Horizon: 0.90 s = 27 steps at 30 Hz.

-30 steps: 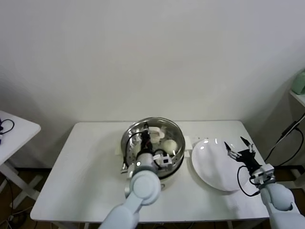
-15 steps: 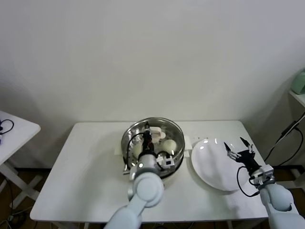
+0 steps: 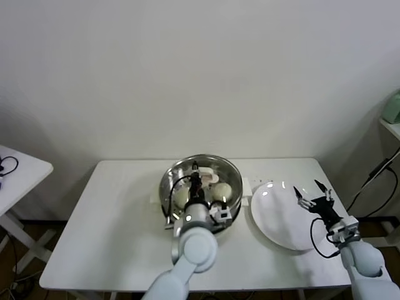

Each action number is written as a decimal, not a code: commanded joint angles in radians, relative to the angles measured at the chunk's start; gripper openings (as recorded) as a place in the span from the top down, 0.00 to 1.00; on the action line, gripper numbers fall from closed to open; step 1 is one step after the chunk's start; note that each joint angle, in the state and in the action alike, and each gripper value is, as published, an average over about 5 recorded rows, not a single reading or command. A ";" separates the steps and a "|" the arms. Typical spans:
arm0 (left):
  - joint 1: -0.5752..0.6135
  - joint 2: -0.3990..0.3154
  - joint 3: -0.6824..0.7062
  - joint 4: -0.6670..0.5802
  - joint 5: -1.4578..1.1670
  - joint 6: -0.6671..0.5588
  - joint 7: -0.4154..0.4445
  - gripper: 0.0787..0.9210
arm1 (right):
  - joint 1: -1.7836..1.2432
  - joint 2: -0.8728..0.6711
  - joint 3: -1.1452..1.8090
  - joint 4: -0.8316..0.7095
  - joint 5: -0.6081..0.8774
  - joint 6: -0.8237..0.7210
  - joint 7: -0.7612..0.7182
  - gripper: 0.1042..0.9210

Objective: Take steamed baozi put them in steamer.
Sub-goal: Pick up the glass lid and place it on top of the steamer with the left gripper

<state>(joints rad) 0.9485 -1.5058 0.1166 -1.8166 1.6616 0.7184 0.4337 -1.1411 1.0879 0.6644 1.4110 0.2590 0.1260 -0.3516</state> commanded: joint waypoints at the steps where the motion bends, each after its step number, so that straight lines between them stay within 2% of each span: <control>1: 0.001 -0.004 0.005 0.017 0.014 -0.034 -0.011 0.90 | -0.002 0.004 0.009 0.001 -0.002 0.001 -0.004 0.12; 27: 0.011 0.005 -0.013 0.026 0.022 -0.046 -0.016 0.90 | -0.003 0.014 0.019 0.001 -0.009 0.005 -0.015 0.12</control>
<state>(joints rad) 0.9573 -1.5011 0.1048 -1.7922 1.6811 0.6762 0.4188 -1.1443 1.1016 0.6822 1.4119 0.2514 0.1304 -0.3656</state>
